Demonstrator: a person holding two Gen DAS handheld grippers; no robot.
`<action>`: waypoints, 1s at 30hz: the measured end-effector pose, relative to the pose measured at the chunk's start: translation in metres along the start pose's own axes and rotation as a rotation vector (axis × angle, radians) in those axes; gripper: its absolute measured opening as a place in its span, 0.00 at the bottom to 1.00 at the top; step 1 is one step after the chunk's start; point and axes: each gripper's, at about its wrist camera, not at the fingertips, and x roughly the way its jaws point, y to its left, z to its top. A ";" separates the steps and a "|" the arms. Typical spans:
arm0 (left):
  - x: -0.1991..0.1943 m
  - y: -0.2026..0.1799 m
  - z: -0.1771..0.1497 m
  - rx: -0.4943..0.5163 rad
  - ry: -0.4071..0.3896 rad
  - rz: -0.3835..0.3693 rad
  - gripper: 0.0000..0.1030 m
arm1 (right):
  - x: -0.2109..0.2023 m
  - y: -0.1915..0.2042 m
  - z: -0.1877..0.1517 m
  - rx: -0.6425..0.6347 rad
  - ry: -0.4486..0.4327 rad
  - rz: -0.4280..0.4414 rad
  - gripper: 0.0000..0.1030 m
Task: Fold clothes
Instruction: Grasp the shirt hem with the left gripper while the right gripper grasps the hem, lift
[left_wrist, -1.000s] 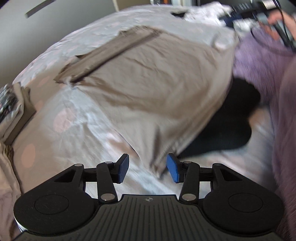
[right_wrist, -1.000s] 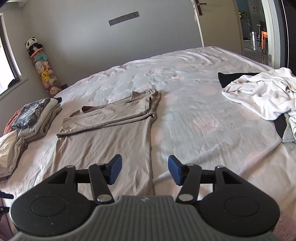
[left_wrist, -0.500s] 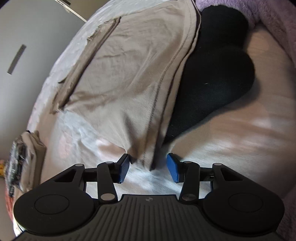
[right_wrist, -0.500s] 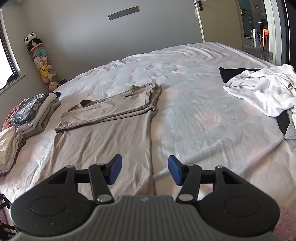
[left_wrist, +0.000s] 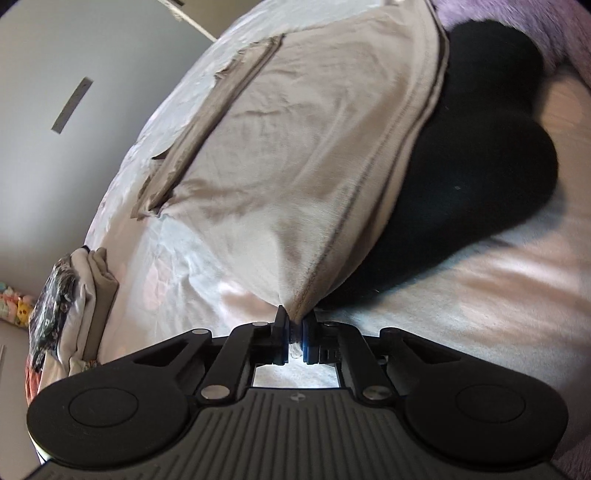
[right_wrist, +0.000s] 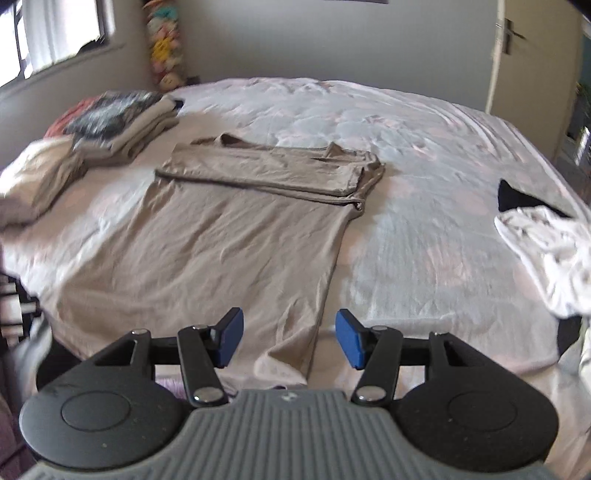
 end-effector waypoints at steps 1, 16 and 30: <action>-0.001 0.001 0.000 -0.007 -0.004 0.004 0.04 | -0.003 0.003 0.001 -0.068 0.021 0.000 0.57; -0.003 0.003 0.003 -0.038 -0.014 0.028 0.04 | 0.019 0.064 -0.015 -0.814 0.282 -0.037 0.40; -0.017 0.014 0.002 -0.100 -0.075 0.065 0.03 | 0.020 0.069 -0.030 -0.732 0.180 -0.122 0.02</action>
